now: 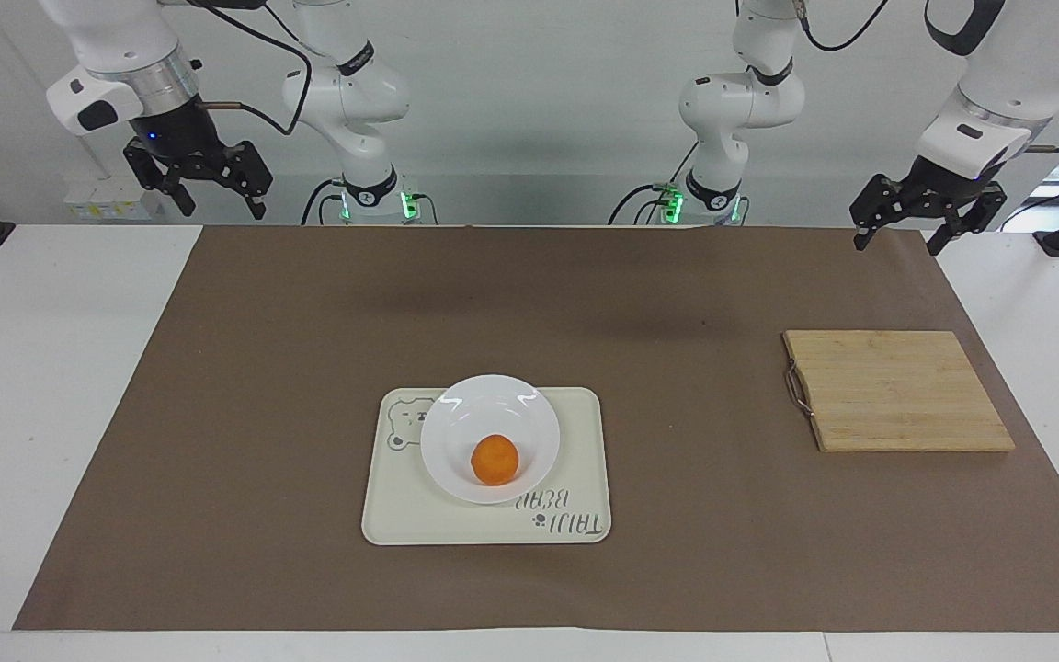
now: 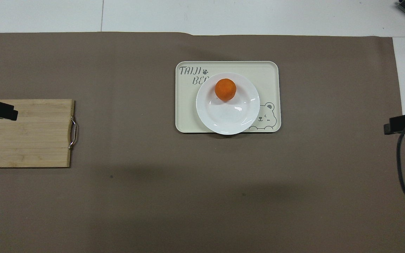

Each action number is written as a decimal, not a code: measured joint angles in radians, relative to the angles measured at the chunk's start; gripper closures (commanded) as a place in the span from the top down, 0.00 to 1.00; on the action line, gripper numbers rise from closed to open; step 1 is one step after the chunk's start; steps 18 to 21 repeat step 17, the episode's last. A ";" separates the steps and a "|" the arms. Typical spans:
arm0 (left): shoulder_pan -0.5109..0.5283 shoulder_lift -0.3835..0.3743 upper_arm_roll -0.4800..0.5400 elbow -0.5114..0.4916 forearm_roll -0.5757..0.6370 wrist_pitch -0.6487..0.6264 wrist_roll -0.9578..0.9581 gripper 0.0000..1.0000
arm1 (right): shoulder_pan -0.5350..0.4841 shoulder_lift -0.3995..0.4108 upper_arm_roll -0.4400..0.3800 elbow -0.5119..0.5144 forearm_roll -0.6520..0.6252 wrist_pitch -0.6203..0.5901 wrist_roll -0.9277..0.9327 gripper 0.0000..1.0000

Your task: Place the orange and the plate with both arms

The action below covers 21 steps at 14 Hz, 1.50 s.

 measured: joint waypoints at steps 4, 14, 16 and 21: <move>0.000 0.000 0.000 0.000 0.000 0.000 0.000 1.00 | 0.000 0.004 0.000 0.029 -0.003 -0.065 -0.013 1.00; 0.002 0.000 0.006 0.000 0.000 0.000 0.000 1.00 | 0.000 0.008 0.000 0.036 -0.003 -0.056 -0.014 1.00; 0.002 0.000 0.006 0.000 0.000 0.000 0.000 1.00 | 0.000 0.008 0.000 0.037 -0.003 -0.055 -0.014 1.00; 0.002 0.000 0.006 0.000 0.000 0.000 0.000 1.00 | 0.000 0.008 0.000 0.037 -0.004 -0.055 -0.014 1.00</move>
